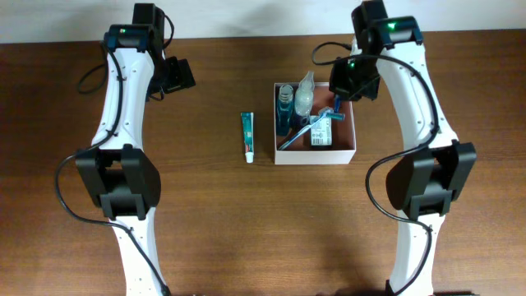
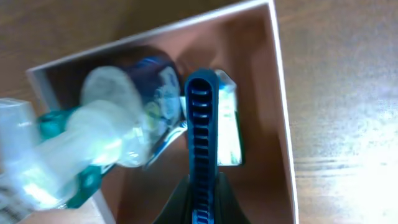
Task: Pack container
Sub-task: 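Lift the razor and carry it left over the pink box, then lower the razor into the box, release, and withdraw right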
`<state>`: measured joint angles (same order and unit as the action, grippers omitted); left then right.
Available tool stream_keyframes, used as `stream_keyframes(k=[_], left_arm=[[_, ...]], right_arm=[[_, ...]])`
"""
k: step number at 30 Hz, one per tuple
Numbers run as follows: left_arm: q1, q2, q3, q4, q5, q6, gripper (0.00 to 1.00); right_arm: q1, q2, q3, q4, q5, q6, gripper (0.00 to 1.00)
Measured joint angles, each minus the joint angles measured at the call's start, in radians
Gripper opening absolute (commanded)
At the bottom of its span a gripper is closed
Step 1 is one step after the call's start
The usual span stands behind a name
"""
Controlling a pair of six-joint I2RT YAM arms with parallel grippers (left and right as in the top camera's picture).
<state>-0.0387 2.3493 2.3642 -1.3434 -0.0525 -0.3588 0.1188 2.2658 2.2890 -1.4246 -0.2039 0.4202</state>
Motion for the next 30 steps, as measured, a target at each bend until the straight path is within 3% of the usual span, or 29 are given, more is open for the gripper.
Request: stream_keyframes(k=[11, 12, 17, 26, 30], left_arm=[[0.0, 0.0, 0.0, 0.0, 0.0, 0.0, 0.99], [0.0, 0.0, 0.0, 0.0, 0.0, 0.0, 0.99], [0.0, 0.0, 0.0, 0.0, 0.0, 0.0, 0.99], [0.0, 0.0, 0.0, 0.0, 0.0, 0.0, 0.99], [0.0, 0.0, 0.0, 0.0, 0.0, 0.0, 0.99]], right_arm=[[0.0, 0.0, -0.133, 0.033, 0.0, 0.056, 0.07], [0.0, 0.0, -0.14, 0.034, -0.001, 0.058, 0.09], [0.0, 0.0, -0.143, 0.046, -0.007, 0.073, 0.44], [0.0, 0.0, -0.143, 0.085, -0.006, 0.068, 0.67], [-0.012, 0.0, -0.14, 0.085, -0.006, 0.058, 0.72]])
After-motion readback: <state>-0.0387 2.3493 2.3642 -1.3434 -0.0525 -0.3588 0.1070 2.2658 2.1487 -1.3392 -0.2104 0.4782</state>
